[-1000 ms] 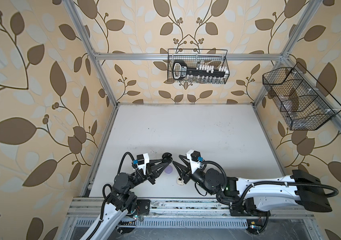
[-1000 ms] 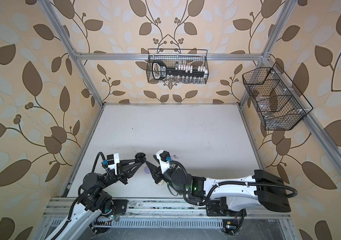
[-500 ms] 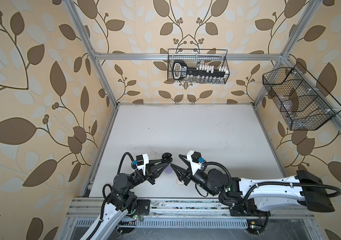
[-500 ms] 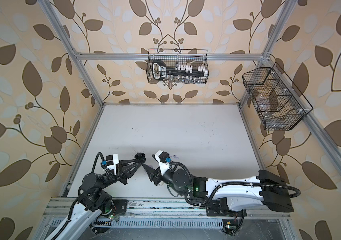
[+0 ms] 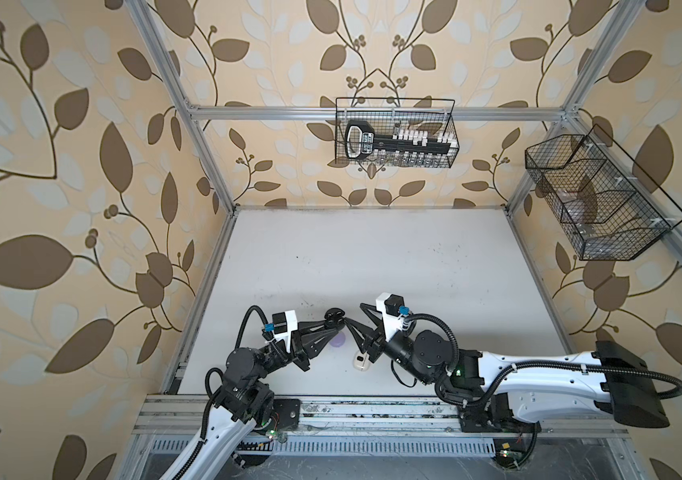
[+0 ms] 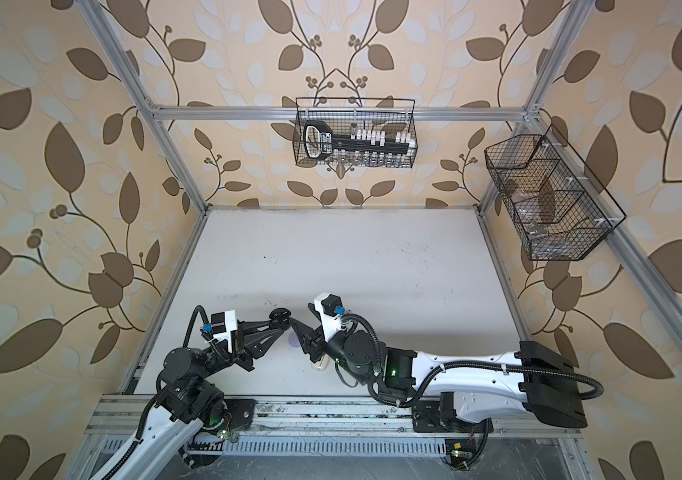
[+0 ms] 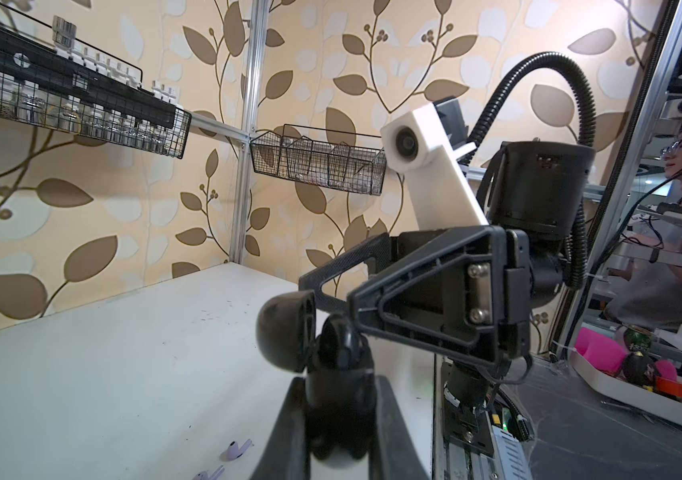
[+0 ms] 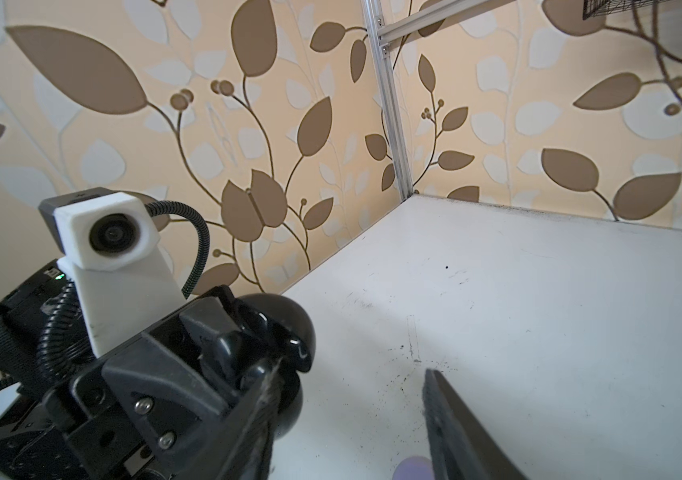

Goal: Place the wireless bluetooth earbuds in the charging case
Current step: 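Open the right gripper and draw it back from the case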

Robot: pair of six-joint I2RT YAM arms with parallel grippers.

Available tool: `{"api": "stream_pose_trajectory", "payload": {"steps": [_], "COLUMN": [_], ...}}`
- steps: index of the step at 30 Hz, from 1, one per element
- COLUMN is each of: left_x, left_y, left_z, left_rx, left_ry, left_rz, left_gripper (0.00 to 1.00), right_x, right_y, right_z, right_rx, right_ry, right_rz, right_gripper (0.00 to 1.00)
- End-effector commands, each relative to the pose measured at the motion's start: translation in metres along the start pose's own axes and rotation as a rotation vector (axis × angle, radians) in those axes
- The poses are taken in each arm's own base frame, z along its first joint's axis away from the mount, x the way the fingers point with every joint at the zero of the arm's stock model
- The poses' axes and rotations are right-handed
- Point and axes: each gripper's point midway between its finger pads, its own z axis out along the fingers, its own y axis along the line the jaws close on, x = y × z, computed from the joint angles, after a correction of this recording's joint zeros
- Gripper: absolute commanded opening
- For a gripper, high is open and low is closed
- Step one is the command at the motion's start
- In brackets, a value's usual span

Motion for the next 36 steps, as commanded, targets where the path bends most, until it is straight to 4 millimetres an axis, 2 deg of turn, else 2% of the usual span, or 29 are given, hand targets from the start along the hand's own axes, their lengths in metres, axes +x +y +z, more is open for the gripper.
{"api": "stream_pose_trajectory", "payload": {"steps": [1,8,12,18,25,31,36], "left_x": [-0.017,-0.014,-0.012,-0.012,-0.014,-0.015,-0.014], "left_y": [-0.018,-0.016,-0.019,-0.033,-0.038,-0.039,-0.039], "left_z": [-0.001,-0.001,-0.001,-0.003,-0.005,-0.005,-0.005], "left_rx": [0.075,0.069,0.088,0.172,0.197,0.203,0.202], "left_ry": [-0.059,-0.050,-0.042,-0.051,-0.063,-0.065,-0.064], "left_rz": [0.081,0.090,0.104,0.126,0.128,0.128,0.127], "left_gripper": [0.00,0.00,0.00,0.00,0.00,0.00,0.00], "right_x": [-0.001,-0.014,-0.020,-0.006,0.003,-0.003,-0.010], "right_y": [-0.003,-0.013,-0.030,-0.057,-0.037,-0.012,0.001], "right_z": [0.002,-0.012,-0.021,-0.007,0.017,0.039,0.045], "right_rx": [0.017,0.033,0.057,0.092,0.004,-0.074,-0.125], "right_ry": [0.008,-0.021,-0.031,0.040,0.106,0.123,0.108], "right_rz": [0.011,0.012,0.046,0.130,0.122,0.110,0.097], "right_gripper": [0.55,0.54,0.54,0.53,0.52,0.50,0.48]}}
